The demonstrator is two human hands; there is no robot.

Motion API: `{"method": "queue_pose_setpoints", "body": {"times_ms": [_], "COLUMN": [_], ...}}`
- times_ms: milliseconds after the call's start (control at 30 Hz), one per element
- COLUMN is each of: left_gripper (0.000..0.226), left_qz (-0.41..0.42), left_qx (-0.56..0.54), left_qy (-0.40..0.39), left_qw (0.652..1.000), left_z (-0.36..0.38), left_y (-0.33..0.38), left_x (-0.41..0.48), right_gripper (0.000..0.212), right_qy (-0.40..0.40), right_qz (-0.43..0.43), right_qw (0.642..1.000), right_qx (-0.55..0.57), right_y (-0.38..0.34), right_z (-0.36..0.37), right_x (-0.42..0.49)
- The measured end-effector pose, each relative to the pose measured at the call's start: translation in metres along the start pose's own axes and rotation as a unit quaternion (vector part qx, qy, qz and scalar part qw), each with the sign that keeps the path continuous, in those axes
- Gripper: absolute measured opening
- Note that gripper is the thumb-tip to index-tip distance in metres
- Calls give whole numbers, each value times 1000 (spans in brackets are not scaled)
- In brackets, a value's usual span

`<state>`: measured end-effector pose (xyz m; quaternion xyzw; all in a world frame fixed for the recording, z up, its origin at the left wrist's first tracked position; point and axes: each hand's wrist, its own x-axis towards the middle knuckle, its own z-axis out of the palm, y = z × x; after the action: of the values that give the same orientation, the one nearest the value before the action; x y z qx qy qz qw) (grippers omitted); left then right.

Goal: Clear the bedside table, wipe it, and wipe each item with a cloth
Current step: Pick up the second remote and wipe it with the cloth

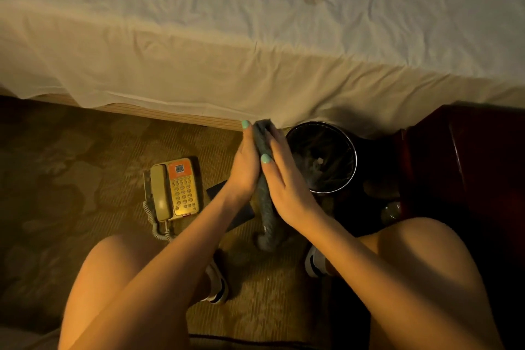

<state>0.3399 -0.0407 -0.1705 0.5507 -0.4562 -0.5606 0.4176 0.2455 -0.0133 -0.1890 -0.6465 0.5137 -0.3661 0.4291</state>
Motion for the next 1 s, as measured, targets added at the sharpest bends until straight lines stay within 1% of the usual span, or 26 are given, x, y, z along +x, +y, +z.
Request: {"method": "queue_pose_setpoints", "body": {"times_ms": [67,133,167,233,300,400,467,533,567,633,700,733,867,933,1000], "left_gripper": [41,57,63,60,55,58,47,33,28,32,41,40,37,36,33], "left_qz": [8,9,16,35,42,46,36,9,3,10,39,41,71,67,43], "left_qx": [36,28,24,19,16,33,12,-50,-68,-63,-51,-46,-14,-27,-65], "left_qy": [-52,-79,-86,-100,-120,-136,-132,-107,-80,-22,25,44,124,171,196], "left_qw": [998,996,996,994,992,989,991,993,994,998,998,997,990,983,977], "left_z": [4,5,5,4,4,5,5,9,9,7,-1,-4,-9,-14,-18], "left_y": [-5,-9,-10,-7,-4,-2,-2,-2,-3,-3,-5,-6,-13,-16,-16], "left_x": [-11,-16,-16,-17,-22,-25,-23,-24,-24,-22,-15,-10,2,9,17], "right_gripper": [44,29,25,25,32,23,22,20,19,32,43,47,51,57,57], "right_qy": [38,53,60,88,108,110,117,121,119,103,63,39,-32,-64,-73], "right_qz": [3,6,9,8,20,50,71,96,105,101,68,52,40,24,7], "right_qw": [998,995,994,991,990,984,972,956,956,969,981,986,993,997,995], "right_qx": [48,85,96,99,93,132,189,251,247,203,170,156,109,42,-67], "right_y": [0,-5,-6,-9,-11,-9,-8,-6,-7,-8,-8,-9,-4,-2,1], "right_z": [-2,-4,-5,-7,-10,-16,-17,-15,-13,-5,4,8,9,7,6], "right_x": [1,5,7,12,17,22,23,26,26,22,15,10,0,-11,-23]}}
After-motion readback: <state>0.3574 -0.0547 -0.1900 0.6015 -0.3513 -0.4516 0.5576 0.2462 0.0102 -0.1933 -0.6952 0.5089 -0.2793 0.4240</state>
